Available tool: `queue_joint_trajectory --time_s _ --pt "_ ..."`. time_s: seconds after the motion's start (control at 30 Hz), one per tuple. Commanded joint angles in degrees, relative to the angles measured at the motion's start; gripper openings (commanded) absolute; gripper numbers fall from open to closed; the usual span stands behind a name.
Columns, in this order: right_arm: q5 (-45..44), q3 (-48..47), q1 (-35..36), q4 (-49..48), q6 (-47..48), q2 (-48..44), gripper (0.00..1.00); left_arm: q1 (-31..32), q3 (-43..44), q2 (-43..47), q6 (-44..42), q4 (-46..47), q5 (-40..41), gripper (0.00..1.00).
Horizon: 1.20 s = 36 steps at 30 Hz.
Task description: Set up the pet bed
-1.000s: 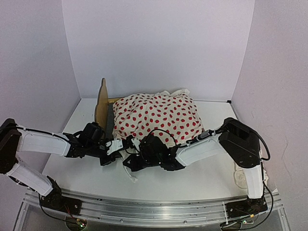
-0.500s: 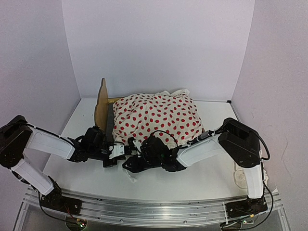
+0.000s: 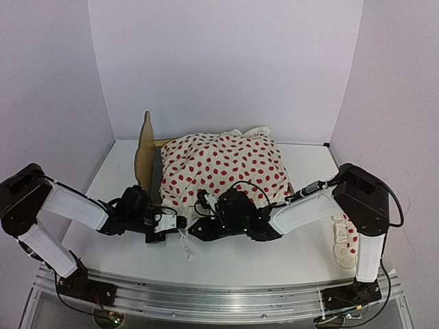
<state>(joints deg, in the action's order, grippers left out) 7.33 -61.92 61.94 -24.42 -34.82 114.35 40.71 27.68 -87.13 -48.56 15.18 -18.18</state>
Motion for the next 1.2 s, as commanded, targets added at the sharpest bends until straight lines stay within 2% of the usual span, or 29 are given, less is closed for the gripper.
queue_joint_trajectory --time_s 0.0,0.33,0.67,0.97,1.17 --pt "-1.5 -3.4 -0.5 1.5 -0.9 2.6 0.17 0.1 -0.5 -0.4 -1.1 3.9 0.8 0.0" --pt "-4.3 -9.7 -0.6 1.3 1.4 9.4 0.1 0.1 -1.3 -2.2 -2.7 8.0 0.8 0.0" --pt "-7.3 -8.2 -1.4 1.1 1.5 9.3 0.08 -0.1 -1.1 -2.8 -3.0 8.5 1.1 0.0" --pt "-4.4 -11.7 -1.4 1.1 2.7 13.2 0.1 -0.1 -1.0 -3.4 -3.8 9.2 0.9 0.0" --pt "1.2 -13.0 -1.4 -1.2 2.9 14.1 0.13 -0.2 -0.6 -3.7 -4.1 9.7 0.9 0.0"
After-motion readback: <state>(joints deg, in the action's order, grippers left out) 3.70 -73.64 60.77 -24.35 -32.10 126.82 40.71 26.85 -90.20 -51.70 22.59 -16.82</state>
